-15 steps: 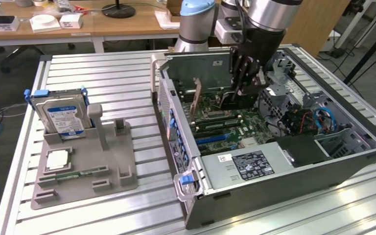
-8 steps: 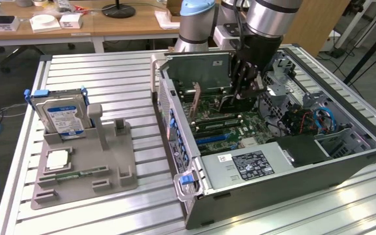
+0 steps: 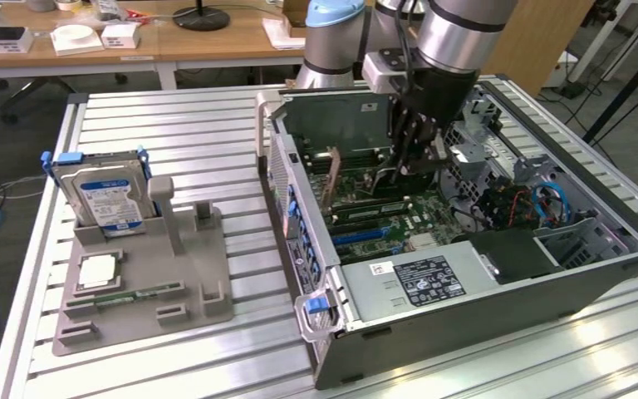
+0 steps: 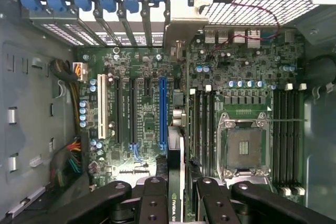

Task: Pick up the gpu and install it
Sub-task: 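Insert the gpu into the slot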

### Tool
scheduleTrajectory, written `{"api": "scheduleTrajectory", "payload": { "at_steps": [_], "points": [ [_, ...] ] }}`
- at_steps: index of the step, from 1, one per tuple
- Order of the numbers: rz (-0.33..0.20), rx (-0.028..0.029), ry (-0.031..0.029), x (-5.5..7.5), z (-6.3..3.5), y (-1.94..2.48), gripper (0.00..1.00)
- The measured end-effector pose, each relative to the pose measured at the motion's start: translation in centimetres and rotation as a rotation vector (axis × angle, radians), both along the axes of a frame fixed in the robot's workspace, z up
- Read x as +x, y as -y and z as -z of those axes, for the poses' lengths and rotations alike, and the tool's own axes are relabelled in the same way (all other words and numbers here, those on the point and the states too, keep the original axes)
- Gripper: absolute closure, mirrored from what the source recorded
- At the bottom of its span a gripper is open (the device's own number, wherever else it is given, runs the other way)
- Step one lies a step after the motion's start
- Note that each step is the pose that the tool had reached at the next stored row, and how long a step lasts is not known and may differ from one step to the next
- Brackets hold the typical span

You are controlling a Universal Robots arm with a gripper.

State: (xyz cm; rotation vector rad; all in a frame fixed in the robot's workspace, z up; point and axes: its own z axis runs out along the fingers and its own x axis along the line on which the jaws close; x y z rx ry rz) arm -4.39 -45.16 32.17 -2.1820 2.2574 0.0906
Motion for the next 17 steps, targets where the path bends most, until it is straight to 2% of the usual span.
{"api": "scheduleTrajectory", "payload": {
  "at_steps": [14,17],
  "points": [
    [0.0,0.0,0.0001,-0.1,2.5,0.14,0.74],
    [0.0,-0.0001,0.0001,-0.2,2.82,0.33,0.74]
  ]
}}
